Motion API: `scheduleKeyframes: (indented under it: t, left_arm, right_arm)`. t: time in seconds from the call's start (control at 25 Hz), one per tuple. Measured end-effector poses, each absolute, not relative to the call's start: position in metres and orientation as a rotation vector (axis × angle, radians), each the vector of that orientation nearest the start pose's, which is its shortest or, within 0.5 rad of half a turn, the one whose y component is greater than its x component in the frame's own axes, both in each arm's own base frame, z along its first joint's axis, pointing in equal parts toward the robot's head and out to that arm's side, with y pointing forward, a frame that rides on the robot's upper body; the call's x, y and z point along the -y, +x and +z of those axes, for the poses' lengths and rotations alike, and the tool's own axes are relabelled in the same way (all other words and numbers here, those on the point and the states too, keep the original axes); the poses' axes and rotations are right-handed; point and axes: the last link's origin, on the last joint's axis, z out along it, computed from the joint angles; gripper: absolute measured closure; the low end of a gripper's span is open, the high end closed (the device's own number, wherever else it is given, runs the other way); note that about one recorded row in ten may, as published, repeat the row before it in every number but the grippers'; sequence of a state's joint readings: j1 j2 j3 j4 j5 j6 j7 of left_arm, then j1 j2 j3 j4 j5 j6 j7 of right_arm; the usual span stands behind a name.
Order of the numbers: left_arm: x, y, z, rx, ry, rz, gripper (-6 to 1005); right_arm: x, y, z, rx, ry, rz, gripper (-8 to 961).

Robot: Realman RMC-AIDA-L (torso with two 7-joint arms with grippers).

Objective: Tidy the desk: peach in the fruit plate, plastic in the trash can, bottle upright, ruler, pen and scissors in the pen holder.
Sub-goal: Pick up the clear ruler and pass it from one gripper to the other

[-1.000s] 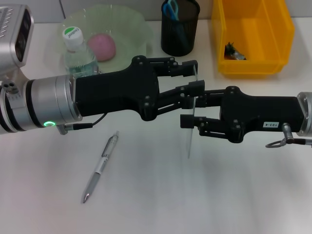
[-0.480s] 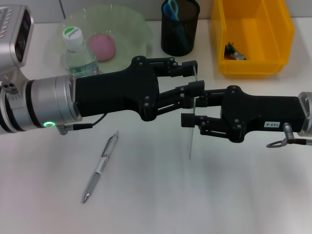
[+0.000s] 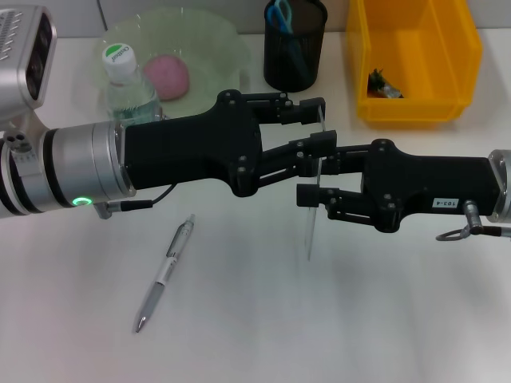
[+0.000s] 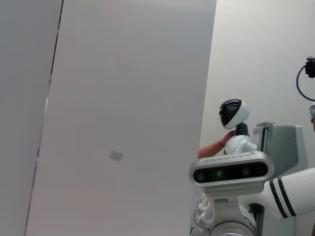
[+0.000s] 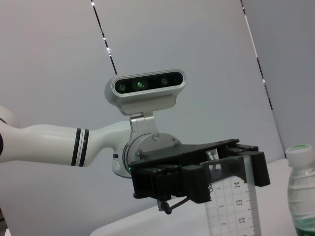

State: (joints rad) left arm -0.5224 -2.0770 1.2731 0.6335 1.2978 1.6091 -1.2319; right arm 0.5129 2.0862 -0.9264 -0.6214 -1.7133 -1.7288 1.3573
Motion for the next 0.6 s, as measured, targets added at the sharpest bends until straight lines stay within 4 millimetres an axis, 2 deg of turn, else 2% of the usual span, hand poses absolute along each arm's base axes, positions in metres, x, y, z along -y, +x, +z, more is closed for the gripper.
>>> scheduleKeyframes:
  t: [0.6]
  left_arm:
    - [-0.3135,-0.1707,-0.0294,0.211,-2.813,-1.256,610]
  right_arm:
    - [-0.3047,0.2156,-0.0160,-0.481,-2.886,1.068,551]
